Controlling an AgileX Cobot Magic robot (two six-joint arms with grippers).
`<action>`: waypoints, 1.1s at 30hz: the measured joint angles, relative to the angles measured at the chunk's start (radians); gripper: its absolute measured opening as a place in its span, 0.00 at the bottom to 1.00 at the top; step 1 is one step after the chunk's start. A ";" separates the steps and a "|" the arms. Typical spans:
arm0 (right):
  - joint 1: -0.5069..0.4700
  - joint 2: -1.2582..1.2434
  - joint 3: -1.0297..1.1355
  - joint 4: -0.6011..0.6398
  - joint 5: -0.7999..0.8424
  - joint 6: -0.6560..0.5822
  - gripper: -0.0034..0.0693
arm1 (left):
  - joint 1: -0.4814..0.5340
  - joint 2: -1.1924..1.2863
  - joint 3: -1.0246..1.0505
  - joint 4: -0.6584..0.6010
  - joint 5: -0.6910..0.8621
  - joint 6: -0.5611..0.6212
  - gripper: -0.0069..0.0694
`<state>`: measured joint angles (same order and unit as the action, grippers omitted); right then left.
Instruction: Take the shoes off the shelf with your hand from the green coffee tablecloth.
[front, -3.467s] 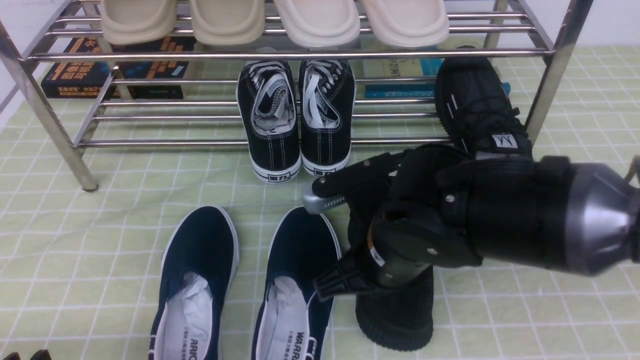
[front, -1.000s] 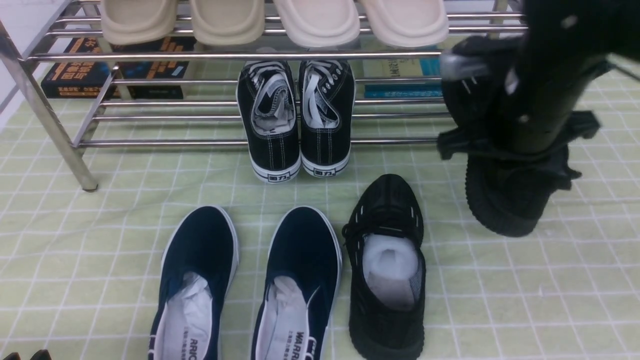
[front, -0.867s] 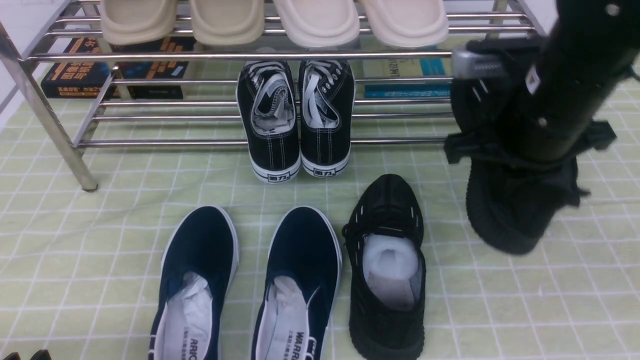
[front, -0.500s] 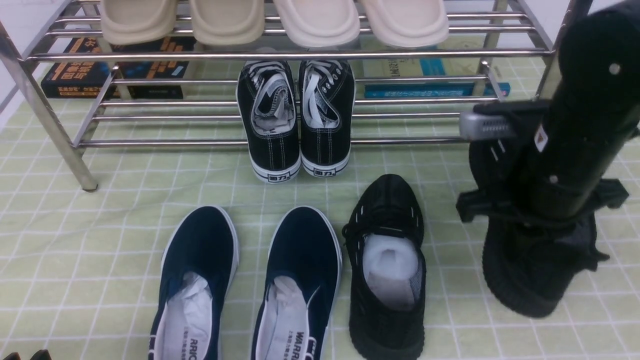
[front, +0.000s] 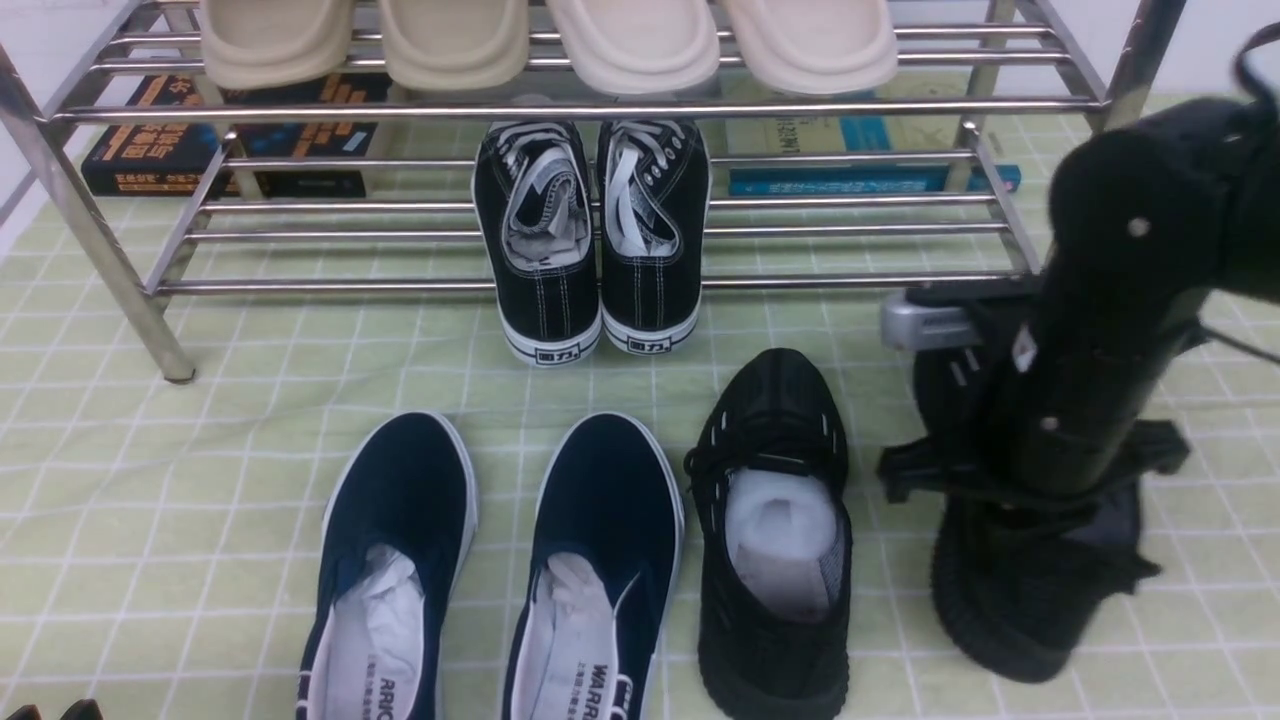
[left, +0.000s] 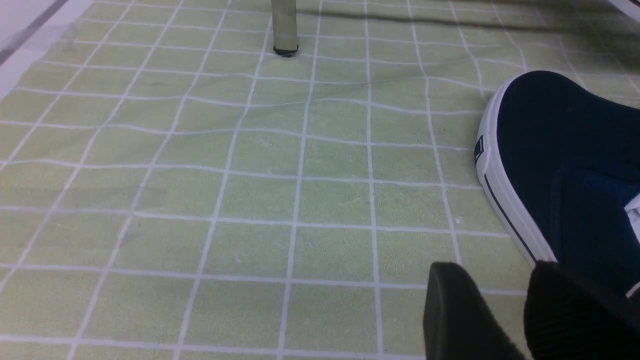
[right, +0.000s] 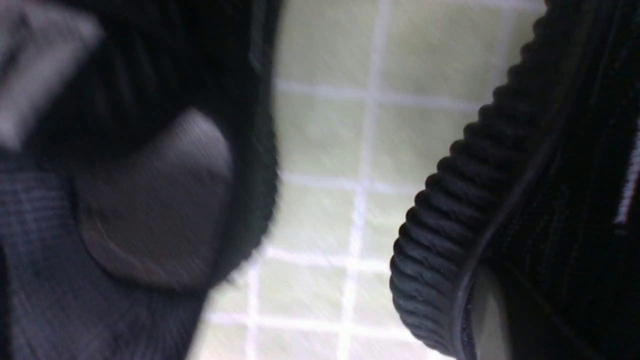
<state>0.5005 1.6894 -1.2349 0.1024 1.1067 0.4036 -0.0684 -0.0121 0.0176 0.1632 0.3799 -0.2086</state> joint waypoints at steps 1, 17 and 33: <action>0.000 0.023 0.000 0.009 -0.026 -0.002 0.06 | 0.000 0.000 0.000 0.000 0.000 0.000 0.41; 0.001 0.116 -0.004 0.071 -0.085 -0.029 0.13 | 0.000 0.000 0.000 0.000 0.000 0.000 0.41; 0.001 -0.027 -0.195 0.091 0.105 -0.205 0.58 | 0.000 0.000 0.000 0.000 0.000 0.000 0.41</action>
<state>0.5015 1.6623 -1.4303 0.1935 1.2122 0.1985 -0.0684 -0.0121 0.0176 0.1632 0.3799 -0.2086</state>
